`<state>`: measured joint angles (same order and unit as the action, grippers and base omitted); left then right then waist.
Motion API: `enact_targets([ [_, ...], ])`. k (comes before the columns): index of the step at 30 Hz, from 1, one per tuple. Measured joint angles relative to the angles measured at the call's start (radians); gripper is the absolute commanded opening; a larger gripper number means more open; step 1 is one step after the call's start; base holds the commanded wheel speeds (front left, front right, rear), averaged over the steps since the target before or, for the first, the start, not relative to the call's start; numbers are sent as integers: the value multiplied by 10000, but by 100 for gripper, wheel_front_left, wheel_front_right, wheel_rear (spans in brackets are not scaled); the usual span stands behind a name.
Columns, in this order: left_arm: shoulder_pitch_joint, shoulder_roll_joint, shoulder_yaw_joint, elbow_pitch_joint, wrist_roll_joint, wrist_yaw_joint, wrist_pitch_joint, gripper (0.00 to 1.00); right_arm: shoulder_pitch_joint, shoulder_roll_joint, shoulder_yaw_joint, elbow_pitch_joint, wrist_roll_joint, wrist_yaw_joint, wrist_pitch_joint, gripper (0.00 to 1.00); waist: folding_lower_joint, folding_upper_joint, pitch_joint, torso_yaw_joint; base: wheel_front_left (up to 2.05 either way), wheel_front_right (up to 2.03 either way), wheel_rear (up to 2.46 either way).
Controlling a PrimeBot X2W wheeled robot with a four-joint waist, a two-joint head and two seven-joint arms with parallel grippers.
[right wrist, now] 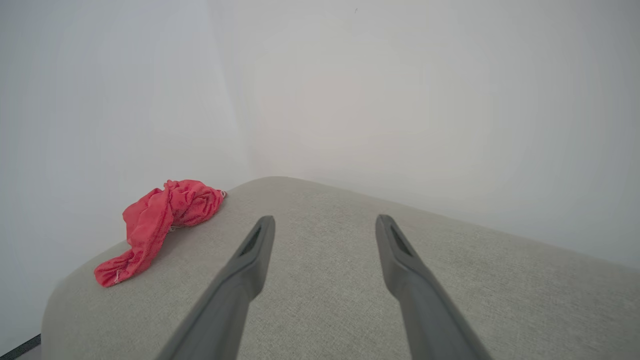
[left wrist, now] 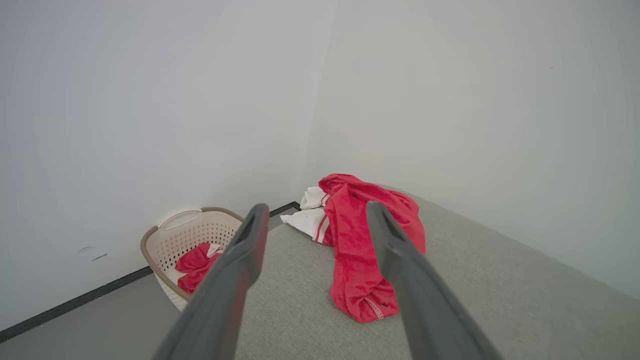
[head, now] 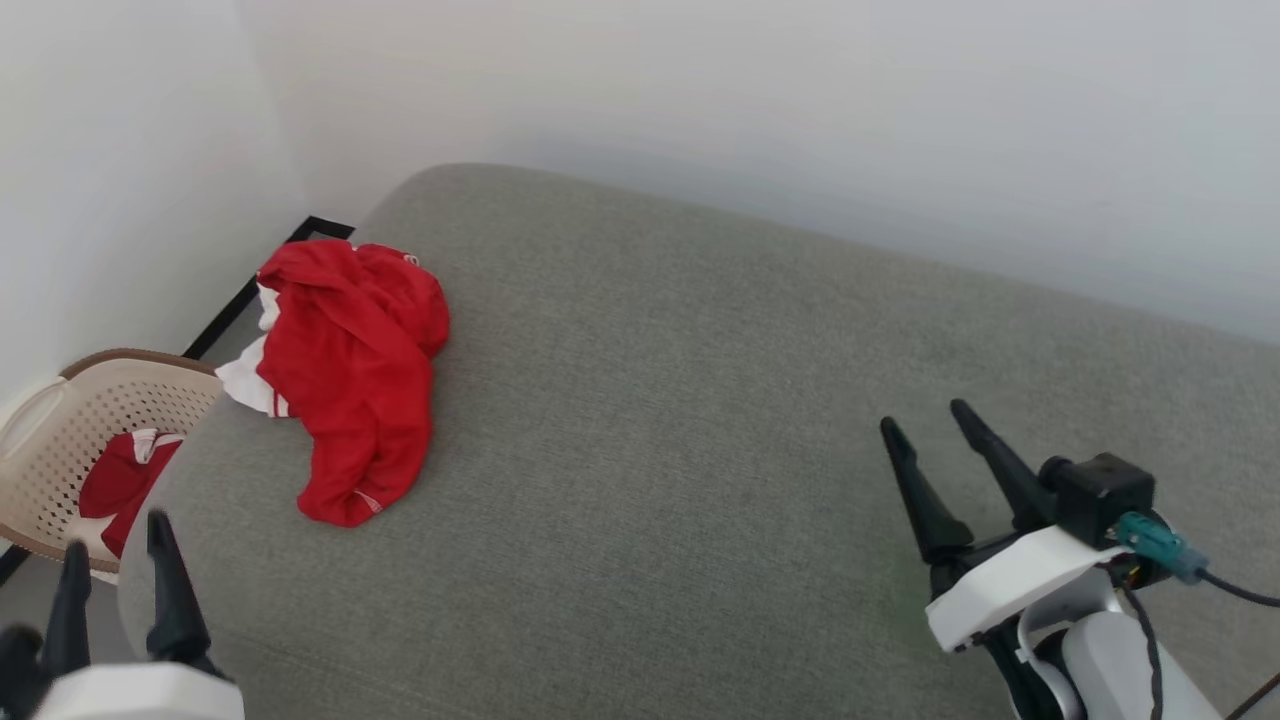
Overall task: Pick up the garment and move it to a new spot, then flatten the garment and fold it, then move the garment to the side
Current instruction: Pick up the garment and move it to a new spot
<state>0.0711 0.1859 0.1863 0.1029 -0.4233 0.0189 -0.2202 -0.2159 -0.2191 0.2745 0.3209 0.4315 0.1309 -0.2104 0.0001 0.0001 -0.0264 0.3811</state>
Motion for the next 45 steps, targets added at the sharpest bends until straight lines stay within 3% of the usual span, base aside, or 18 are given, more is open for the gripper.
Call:
enact_targets([
  [13,-3118,1191,77,2309,-462,-673,221,100,-498,-69,-602,-617,-295,-2,211,100,0,0,1206,-803,0,0,0],
  [24,-6791,2174,-230,6092,-961,-1158,1172,100,-1110,-387,-1246,-1572,-683,-2,629,100,-1,0,3211,-1675,0,0,0],
  [30,-8258,2389,-479,8521,-1099,-1081,2556,100,-1219,-493,-1519,-2033,-917,-2,867,100,0,-1,4222,-2057,0,0,0],
  [35,-9198,2550,-648,10165,-1206,-740,4065,100,-1209,-583,-1716,-2418,-1003,-2,1085,100,0,-1,4795,-2258,0,0,0],
  [40,-10024,2748,-947,10991,-1116,-556,5519,100,-1155,-656,-1835,-2788,-1081,-2,1317,100,0,0,5161,-2342,0,0,0],
  [45,-10313,2782,-1103,11173,-1099,-589,6080,100,-1106,-660,-1893,-2989,-1151,-2,1488,100,-1,1,5348,-2353,0,0,0],
])
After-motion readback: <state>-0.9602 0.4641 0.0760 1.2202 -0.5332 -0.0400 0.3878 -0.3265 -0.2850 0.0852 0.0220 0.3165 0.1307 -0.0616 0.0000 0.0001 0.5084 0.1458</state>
